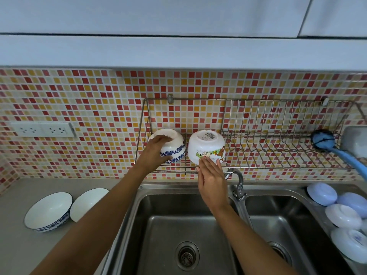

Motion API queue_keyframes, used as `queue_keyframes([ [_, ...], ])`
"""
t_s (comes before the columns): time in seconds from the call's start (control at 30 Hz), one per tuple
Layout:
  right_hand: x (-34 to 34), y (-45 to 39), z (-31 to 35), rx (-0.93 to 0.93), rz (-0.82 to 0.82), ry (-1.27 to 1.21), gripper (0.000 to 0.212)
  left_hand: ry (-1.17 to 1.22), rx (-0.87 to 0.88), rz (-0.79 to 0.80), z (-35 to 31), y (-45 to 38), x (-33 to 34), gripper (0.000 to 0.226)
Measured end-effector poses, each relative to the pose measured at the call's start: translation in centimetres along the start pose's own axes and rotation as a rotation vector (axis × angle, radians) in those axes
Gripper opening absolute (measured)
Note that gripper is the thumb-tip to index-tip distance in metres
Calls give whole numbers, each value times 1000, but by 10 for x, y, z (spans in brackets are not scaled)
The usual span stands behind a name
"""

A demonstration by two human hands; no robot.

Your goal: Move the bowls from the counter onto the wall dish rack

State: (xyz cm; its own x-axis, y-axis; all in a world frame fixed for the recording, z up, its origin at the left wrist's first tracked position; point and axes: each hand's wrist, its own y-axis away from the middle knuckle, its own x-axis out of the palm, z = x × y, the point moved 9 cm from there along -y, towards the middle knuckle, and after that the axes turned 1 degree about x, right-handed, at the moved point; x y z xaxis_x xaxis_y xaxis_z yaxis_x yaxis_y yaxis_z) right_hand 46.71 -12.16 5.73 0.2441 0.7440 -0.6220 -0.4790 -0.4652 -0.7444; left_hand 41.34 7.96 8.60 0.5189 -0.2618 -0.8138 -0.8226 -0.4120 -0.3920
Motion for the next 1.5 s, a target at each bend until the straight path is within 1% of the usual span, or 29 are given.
queue_keyframes([
  [0.07, 0, 1, 1, 13, 31, -1, 36, 15, -48, -96, 4, 6, -7, 62],
  [0.13, 4, 2, 1, 40, 105, 4, 54, -45, -59, -156, 1, 15, -12, 56],
  [0.2, 11, 3, 2, 84, 198, 27, 76, -141, -11, -171, -6, 25, -11, 55],
  [0.23, 13, 2, 3, 110, 218, 42, 83, -195, 20, -169, -9, 30, -9, 57],
  [0.33, 18, -3, 6, 195, 239, 100, 92, -325, 66, -116, -8, 41, 1, 60],
  [0.43, 22, -3, 4, 241, 272, 141, 94, -349, 51, -49, 0, 43, 10, 62],
  [0.57, 21, -5, 4, 236, 290, 146, 94, -329, 48, -43, -1, 46, 9, 61],
  [0.67, 11, 0, 10, 224, 219, 81, 87, -234, 58, -78, -6, 61, 1, 60],
  [0.73, 6, 17, 36, 138, 145, -36, 75, -134, 22, -133, 6, 87, -8, 61],
  [0.8, 13, 45, 76, -11, 116, -167, 61, -64, -85, -193, 39, 119, -16, 63],
  [0.83, 27, 60, 101, -77, 130, -231, 54, -39, -187, -199, 71, 138, -20, 64],
  [0.87, 42, 73, 121, -114, 161, -278, 48, -22, -293, -190, 102, 154, -21, 65],
  [0.93, 79, 91, 149, -100, 288, -342, 45, -25, -470, -153, 157, 181, -20, 64],
  [1.0, 127, 97, 175, 21, 493, -367, 51, -58, -602, -132, 208, 208, -26, 55],
  [1.07, 171, 102, 192, 238, 726, -409, 63, -49, -721, -151, 245, 229, -33, 42],
  [1.1, 192, 104, 201, 340, 813, -448, 69, -24, -793, -165, 262, 239, -36, 36],
  [1.17, 229, 106, 217, 494, 919, -528, 80, 26, -919, -161, 291, 257, -33, 30],
  [1.27, 271, 115, 229, 657, 1077, -504, 83, 170, -1107, -136, 320, 278, -19, 37],
  [1.33, 291, 122, 236, 727, 1149, -462, 80, 292, -1221, -183, 337, 291, -8, 44],
  [1.37, 299, 124, 237, 744, 1150, -454, 78, 343, -1249, -207, 341, 294, -5, 48],
  [1.4, 308, 128, 239, 770, 1153, -450, 75, 392, -1258, -222, 346, 296, 0, 48],
  [1.5, 330, 144, 242, 854, 1128, -464, 63, 562, -1206, -207, 352, 292, 15, 39],
])
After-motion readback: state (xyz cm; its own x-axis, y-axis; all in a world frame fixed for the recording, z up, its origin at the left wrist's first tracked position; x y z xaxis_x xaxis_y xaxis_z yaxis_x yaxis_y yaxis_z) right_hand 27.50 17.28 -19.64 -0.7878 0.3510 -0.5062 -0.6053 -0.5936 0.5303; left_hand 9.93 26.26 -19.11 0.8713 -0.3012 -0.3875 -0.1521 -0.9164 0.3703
